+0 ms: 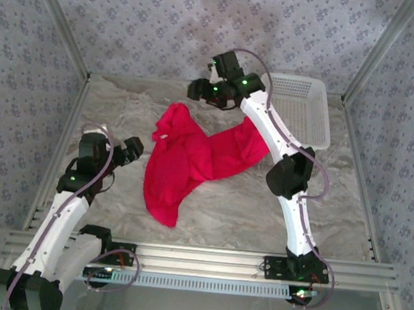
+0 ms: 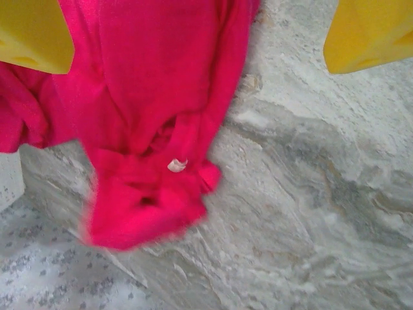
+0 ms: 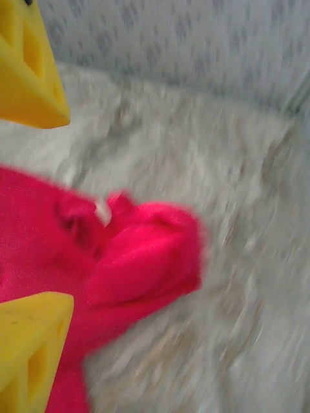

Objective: Fold the inside-out t-shirt

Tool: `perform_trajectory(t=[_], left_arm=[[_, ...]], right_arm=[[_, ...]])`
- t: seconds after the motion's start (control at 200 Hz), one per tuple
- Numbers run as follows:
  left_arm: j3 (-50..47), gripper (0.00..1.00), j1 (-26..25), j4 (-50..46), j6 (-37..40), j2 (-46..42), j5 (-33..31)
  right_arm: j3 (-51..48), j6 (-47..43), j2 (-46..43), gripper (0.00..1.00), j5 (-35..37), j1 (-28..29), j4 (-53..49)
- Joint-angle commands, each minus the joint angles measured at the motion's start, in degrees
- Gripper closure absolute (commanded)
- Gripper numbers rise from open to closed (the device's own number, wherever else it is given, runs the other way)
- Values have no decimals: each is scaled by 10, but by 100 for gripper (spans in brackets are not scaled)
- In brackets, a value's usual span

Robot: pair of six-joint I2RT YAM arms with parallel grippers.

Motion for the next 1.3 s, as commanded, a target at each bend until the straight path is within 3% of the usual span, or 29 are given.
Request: perform_trajectory(t=[0.0,0.17,0.385,0.535,0.645,0.81,0.909,1.079,1.294], left_arm=[[-21,0,-27,59,-12,30,47],[-29,0,-96,108,-8,137,10],[8,1,-133,125,7,297,3],[41,7,-132,105,-12,387,-1],[65,12,-98,58,-33,422,-9],[65,14,22,-1,-52,414,0],[65,14,70,-17,-50,399,5],[82,17,90,-29,-50,404,1],[118,24,86,-90,-23,347,-1]], right_arm=[[-20,-4,-69,28,48,-57,-76],[-111,-24,-86,28,36,-112,-39],[-30,-51,19,28,39,-118,-24],[35,-24,96,28,70,-128,-7],[57,-1,134,29,95,-145,-15],[48,12,149,30,120,-183,-48],[40,-2,146,30,145,-212,-82],[-22,-9,95,30,129,-246,-47],[-14,-40,49,32,131,-227,-82]])
